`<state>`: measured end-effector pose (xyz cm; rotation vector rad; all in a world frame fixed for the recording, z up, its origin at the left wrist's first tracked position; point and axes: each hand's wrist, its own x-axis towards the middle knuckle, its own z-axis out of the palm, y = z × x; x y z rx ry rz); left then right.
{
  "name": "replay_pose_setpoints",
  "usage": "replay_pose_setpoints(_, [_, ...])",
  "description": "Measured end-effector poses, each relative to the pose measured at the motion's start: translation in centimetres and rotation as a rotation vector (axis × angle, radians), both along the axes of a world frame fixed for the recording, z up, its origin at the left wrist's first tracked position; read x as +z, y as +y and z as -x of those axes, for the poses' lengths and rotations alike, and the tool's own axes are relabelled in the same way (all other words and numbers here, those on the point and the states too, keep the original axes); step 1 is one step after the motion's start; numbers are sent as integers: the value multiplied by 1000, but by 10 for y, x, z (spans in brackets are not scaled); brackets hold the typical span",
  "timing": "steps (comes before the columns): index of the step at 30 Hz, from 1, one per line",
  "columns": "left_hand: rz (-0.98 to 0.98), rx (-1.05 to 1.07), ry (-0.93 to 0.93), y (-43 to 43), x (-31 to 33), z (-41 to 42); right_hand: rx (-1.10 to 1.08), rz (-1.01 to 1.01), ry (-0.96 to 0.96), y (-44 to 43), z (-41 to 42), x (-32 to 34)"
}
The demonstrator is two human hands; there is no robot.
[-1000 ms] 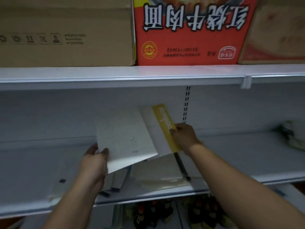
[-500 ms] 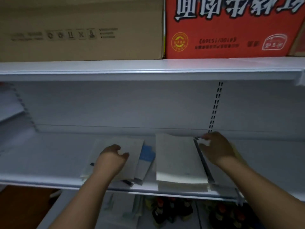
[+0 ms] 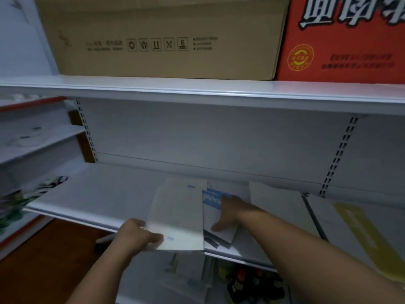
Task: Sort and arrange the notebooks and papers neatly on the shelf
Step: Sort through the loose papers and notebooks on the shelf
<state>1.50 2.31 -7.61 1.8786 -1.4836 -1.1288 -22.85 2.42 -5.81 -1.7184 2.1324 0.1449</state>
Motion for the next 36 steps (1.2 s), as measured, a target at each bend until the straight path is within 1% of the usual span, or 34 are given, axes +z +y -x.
replay_pose_setpoints(2, [-16, -2, 1, 2, -2, -4, -10, -82, -16, -5, 4, 3])
replay_pose_setpoints(4, [12, 18, -11, 5, -2, -3, -9, -121, -33, -10, 7, 4])
replay_pose_setpoints(6, [61, 52, -19, 6, -3, -2, -1, -113, -14, -9, 5, 4])
replay_pose_setpoints(8, [50, 45, 0, 8, -7, -6, 2, -88, 53, -7, 4, 3])
replay_pose_setpoints(10, [-43, -9, 130, 11, -7, -10, 10, -31, 152, -3, -2, 5])
replay_pose_setpoints(12, [-119, -25, 289, 17, -3, -11, -13, 135, 188, -2, -7, 9])
replay_pose_setpoints(14, [-117, -15, 414, 21, 3, -10, -61, 267, 95, -2, -11, 17])
replay_pose_setpoints(18, [-46, 62, 709, 21, 12, -2, -166, 364, -163, 11, -10, 24])
replay_pose_setpoints(20, [5, 72, 813, 20, 23, 12, -267, 519, -267, 26, 2, 25])
replay_pose_setpoints(24, [65, -67, 904, 32, 51, 75, -537, 828, -530, 81, 59, 31])
replay_pose_setpoints(27, [29, -157, 919, 49, 59, 135, -718, 1018, -710, 136, 117, 32])
replay_pose_setpoints(28, [9, -184, 919, 55, 58, 154, -783, 1058, -726, 154, 137, 30])
replay_pose_setpoints(31, [-99, -213, 931, 69, 45, 197, -937, 1039, -635, 195, 190, 12])
replay_pose_setpoints(33, [-189, -215, 912, 74, 35, 212, -983, 925, -542, 207, 212, -8])
replay_pose_setpoints(34, [-203, -226, 855, 76, 32, 216, -979, 833, -457, 208, 219, -21])
replay_pose_setpoints(35, [-182, -243, 748, 75, 28, 215, -954, 703, -329, 207, 224, -33])
replay_pose_setpoints(36, [-133, -263, 603, 72, 24, 212, -914, 566, -171, 206, 226, -42])
